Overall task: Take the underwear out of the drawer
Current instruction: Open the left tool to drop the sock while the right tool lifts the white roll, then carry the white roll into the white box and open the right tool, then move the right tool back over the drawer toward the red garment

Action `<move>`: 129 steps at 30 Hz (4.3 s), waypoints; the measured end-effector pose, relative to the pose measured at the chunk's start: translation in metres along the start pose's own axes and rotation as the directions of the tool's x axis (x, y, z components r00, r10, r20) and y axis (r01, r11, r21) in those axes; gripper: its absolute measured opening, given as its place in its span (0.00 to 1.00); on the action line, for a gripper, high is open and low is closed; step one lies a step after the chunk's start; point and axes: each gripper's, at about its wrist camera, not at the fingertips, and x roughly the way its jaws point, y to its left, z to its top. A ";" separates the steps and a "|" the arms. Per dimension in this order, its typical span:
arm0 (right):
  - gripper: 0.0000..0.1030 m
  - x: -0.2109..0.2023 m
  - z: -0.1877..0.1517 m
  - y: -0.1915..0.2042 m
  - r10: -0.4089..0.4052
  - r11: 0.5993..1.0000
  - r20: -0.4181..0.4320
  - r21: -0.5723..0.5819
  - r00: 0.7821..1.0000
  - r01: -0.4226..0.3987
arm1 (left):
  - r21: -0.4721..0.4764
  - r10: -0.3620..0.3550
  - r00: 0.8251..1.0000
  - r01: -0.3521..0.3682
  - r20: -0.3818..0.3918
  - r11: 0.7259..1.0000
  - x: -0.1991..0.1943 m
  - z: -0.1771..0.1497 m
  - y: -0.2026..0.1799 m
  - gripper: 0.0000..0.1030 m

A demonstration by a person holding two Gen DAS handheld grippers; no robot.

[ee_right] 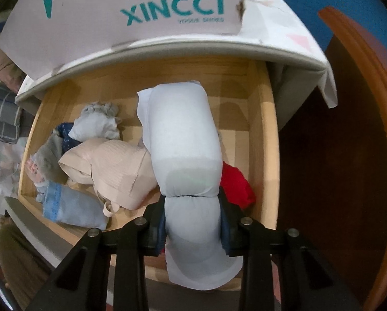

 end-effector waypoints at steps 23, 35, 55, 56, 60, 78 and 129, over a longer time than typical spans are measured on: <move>0.29 -0.172 0.012 0.020 0.010 0.997 0.239 -0.076 0.971 0.008 | -0.039 0.031 0.998 -0.033 -0.061 0.999 0.014 -0.153 0.051 0.54; 0.29 -0.208 0.148 0.053 -0.051 0.991 0.348 -0.100 0.936 0.091 | -0.072 -0.009 0.997 0.003 -0.077 0.997 0.022 -0.179 0.048 0.54; 0.38 -0.064 0.227 0.047 -0.110 0.991 0.090 -0.062 0.990 0.116 | -0.129 -0.010 0.989 -0.010 -0.148 0.992 0.040 -0.181 0.059 0.54; 0.45 -0.063 0.227 0.047 -0.114 0.991 0.092 -0.065 0.989 0.120 | -0.127 -0.011 0.988 -0.008 -0.153 0.992 0.042 -0.182 0.058 0.54; 0.57 -0.078 0.219 0.048 -0.095 0.993 0.126 -0.062 0.987 0.104 | -0.128 -0.028 0.986 0.007 -0.162 0.992 0.043 -0.185 0.053 0.54; 0.57 -0.121 0.067 0.025 -0.015 0.990 0.037 -0.138 0.999 0.020 | -0.034 -0.041 0.976 0.034 -0.215 0.999 0.046 -0.212 0.013 0.54; 0.31 0.043 -0.043 -0.006 -0.178 0.982 -0.302 -0.112 0.937 0.151 | -0.087 -0.134 0.931 0.111 -0.339 0.990 0.088 -0.226 -0.013 0.54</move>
